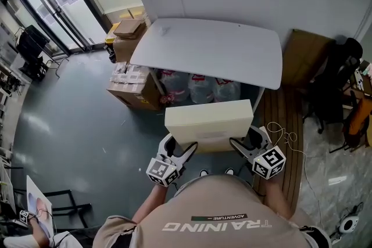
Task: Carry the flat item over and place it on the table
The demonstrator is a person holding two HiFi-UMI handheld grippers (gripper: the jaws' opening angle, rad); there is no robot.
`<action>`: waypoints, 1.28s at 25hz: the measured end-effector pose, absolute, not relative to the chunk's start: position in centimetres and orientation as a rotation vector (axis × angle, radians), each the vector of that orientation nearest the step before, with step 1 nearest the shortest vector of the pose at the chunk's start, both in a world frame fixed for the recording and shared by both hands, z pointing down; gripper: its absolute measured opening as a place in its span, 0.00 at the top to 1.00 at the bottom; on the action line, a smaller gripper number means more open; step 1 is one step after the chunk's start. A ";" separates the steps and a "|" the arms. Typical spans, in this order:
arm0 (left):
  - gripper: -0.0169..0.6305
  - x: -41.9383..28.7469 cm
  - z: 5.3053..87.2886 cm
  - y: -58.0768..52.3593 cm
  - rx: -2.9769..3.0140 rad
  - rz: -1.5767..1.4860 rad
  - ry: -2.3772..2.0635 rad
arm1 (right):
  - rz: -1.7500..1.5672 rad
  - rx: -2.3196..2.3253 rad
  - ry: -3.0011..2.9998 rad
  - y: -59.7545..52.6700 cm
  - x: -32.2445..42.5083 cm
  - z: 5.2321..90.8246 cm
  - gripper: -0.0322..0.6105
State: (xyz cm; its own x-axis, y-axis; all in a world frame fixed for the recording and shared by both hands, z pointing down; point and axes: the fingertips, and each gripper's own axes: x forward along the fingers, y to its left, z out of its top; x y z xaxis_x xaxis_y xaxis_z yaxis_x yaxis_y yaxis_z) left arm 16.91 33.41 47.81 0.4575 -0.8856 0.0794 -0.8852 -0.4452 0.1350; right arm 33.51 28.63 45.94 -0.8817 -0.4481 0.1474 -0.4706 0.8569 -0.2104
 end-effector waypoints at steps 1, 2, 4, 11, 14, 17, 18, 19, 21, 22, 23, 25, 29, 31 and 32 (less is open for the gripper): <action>0.45 16.9 47.8 33.4 2.545 -0.004 -1.560 | 0.368 0.729 -2.937 28.7 33.5 46.0 0.51; 0.45 16.8 47.8 33.5 2.545 -0.004 -1.562 | 0.366 0.729 -2.938 28.7 33.4 46.0 0.51; 0.45 16.6 47.8 33.5 2.541 -0.010 -1.566 | 0.360 0.727 -2.944 28.6 33.1 45.8 0.51; 0.45 14.9 48.5 33.8 2.489 -0.034 -1.591 | 0.360 0.685 -2.936 28.4 31.2 46.2 0.51; 0.45 13.8 48.4 33.5 2.488 -0.031 -1.602 | 0.385 0.665 -2.933 27.9 30.2 46.4 0.51; 0.45 12.3 48.6 32.9 2.488 -0.031 -1.605 | 0.388 0.658 -2.935 27.2 28.6 46.6 0.50; 0.45 11.7 48.7 32.7 2.486 -0.033 -1.606 | 0.384 0.657 -2.935 27.0 28.0 46.6 0.51; 0.45 11.1 48.7 32.6 2.483 -0.035 -1.608 | 0.381 0.653 -2.935 26.8 27.4 46.6 0.50; 0.45 9.8 48.8 32.4 2.481 -0.040 -1.613 | 0.377 0.646 -2.937 26.5 26.1 46.6 0.51; 0.45 9.2 48.8 32.2 2.480 -0.042 -1.617 | 0.375 0.644 -2.939 26.3 25.5 46.7 0.50; 0.45 8.5 48.8 32.0 2.479 -0.044 -1.621 | 0.374 0.643 -2.941 26.0 24.8 46.8 0.51; 0.45 7.3 49.1 31.7 2.467 -0.049 -1.626 | 0.382 0.645 -2.942 25.6 23.5 47.0 0.51; 0.45 5.7 50.5 31.4 2.418 -0.061 -1.610 | 0.410 0.642 -2.918 25.3 21.8 47.9 0.50; 0.45 5.3 50.8 30.9 2.411 -0.063 -1.609 | 0.423 0.625 -2.902 24.7 21.4 48.3 0.51; 0.45 5.0 51.0 30.5 2.408 -0.062 -1.613 | 0.428 0.613 -2.895 24.3 21.2 48.5 0.51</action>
State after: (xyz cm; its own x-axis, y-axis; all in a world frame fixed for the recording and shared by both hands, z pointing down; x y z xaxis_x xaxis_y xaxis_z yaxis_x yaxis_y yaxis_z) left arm 5.05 30.52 51.00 0.3891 -0.9159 0.0984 -0.9056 -0.3607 0.2232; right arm 21.15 24.26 48.50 -0.9049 -0.3733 0.2043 -0.4164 0.8756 -0.2449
